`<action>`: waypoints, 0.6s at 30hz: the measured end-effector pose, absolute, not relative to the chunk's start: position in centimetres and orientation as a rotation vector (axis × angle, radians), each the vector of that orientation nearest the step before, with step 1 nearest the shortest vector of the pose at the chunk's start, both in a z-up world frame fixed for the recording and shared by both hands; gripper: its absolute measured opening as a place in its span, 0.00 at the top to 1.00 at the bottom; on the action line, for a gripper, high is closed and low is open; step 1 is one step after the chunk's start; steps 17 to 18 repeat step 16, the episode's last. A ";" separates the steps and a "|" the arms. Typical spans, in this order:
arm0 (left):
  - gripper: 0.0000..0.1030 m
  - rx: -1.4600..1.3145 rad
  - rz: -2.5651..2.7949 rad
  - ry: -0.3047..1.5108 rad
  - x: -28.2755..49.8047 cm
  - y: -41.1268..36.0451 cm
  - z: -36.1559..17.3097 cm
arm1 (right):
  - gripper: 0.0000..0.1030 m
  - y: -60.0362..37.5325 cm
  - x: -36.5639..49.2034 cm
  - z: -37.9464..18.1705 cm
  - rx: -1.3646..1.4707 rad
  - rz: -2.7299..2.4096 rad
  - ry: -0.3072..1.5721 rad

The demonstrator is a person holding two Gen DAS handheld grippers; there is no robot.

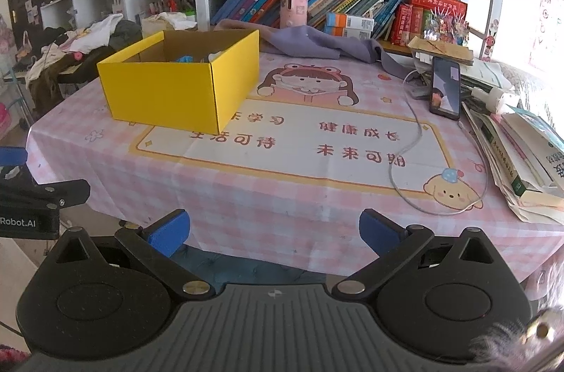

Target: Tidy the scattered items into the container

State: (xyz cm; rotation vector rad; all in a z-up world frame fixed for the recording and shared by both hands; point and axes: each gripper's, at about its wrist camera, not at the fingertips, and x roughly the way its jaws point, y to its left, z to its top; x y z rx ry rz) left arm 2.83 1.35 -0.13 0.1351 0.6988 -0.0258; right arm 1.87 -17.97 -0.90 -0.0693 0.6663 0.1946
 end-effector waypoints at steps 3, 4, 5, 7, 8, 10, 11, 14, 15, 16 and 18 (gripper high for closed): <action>0.00 0.132 -0.023 0.704 2.9 1.4 -0.1 | 0.00 -17.9 1.9 -0.8 -0.073 0.199 0.665; 0.00 0.131 -0.022 0.705 2.9 1.5 -0.1 | 0.00 -17.9 1.9 -0.9 -0.073 0.200 0.666; 0.00 0.129 -0.022 0.707 2.9 1.5 -0.1 | 0.00 -17.9 1.9 -0.9 -0.073 0.201 0.668; 0.00 0.127 -0.022 0.712 2.9 1.6 -0.2 | 0.00 -17.9 1.9 -0.9 -0.072 0.200 0.671; 0.00 0.126 -0.022 0.714 2.9 1.6 -0.2 | 0.00 -17.9 2.0 -0.9 -0.072 0.200 0.672; 0.00 0.124 -0.025 0.717 2.9 1.6 -0.3 | 0.00 -17.9 2.0 -0.9 -0.072 0.200 0.674; 0.00 0.122 -0.028 0.718 2.9 1.6 -0.3 | 0.00 -17.9 2.1 -0.9 -0.072 0.201 0.675; 0.00 0.113 -0.037 0.724 3.0 1.7 -0.4 | 0.00 -17.8 2.1 -0.9 -0.074 0.203 0.678; 0.00 0.113 -0.039 0.727 3.0 1.7 -0.5 | 0.00 -17.8 2.1 -0.9 -0.075 0.204 0.680; 0.00 0.114 -0.039 0.731 3.1 1.7 -0.6 | 0.00 -17.7 2.2 -1.0 -0.075 0.204 0.682; 0.00 0.114 -0.039 0.731 3.1 1.7 -0.6 | 0.00 -17.7 2.2 -1.0 -0.075 0.204 0.682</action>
